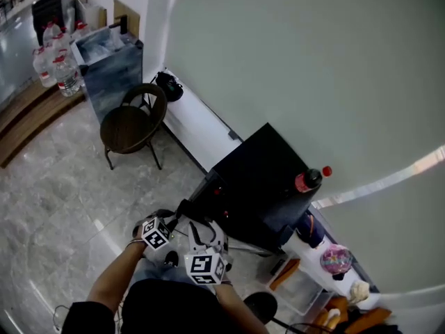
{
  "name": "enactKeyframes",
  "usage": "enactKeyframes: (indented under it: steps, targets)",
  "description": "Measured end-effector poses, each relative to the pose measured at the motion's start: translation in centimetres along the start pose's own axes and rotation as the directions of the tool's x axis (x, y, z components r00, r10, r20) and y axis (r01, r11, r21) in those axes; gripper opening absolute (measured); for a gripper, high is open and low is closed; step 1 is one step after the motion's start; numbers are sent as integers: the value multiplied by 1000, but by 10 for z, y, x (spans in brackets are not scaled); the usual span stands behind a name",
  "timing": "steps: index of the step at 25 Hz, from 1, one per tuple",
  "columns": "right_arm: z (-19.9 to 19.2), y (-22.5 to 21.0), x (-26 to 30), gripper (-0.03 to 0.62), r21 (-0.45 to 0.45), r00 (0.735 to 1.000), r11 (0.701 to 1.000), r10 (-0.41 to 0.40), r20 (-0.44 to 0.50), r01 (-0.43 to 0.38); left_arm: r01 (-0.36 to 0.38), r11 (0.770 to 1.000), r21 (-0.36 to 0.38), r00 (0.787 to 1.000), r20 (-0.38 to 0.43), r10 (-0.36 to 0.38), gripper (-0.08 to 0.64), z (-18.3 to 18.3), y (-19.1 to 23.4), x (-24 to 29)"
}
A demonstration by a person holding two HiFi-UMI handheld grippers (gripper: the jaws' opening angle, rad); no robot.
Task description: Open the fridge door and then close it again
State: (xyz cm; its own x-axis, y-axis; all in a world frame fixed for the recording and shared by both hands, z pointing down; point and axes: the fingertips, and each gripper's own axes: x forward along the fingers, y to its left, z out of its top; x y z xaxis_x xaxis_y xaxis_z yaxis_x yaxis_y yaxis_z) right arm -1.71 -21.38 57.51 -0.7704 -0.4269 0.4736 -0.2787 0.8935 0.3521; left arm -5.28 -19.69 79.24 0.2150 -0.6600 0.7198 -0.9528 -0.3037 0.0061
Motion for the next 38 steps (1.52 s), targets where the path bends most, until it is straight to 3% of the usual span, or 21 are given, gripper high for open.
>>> enactKeyframes:
  steps: [7, 15, 20, 29, 34, 38]
  targets:
    - [1, -33, 19, 158, 49, 992, 991, -121, -39, 123, 62, 996, 60, 998, 16, -64, 75, 32, 26, 23]
    - [-4, -76, 43, 152, 99, 956, 952, -282, -86, 290, 175, 972, 156, 984, 0, -177, 74, 67, 46, 53]
    - [-4, -94, 51, 150, 115, 931, 926, -346, -116, 359, 224, 953, 205, 974, -11, -227, 74, 81, 53, 66]
    - [-7, -103, 54, 151, 136, 900, 891, -416, -131, 432, 254, 931, 262, 967, -33, -254, 78, 88, 56, 77]
    - [-3, -83, 30, 105, 172, 886, 870, -450, -108, 463, 172, 945, 277, 982, 28, -186, 51, 89, 68, 60]
    - [-9, -58, -18, 19, 263, 851, 811, -515, -106, 523, 193, 957, 215, 961, 156, -229, 9, 89, 65, 14]
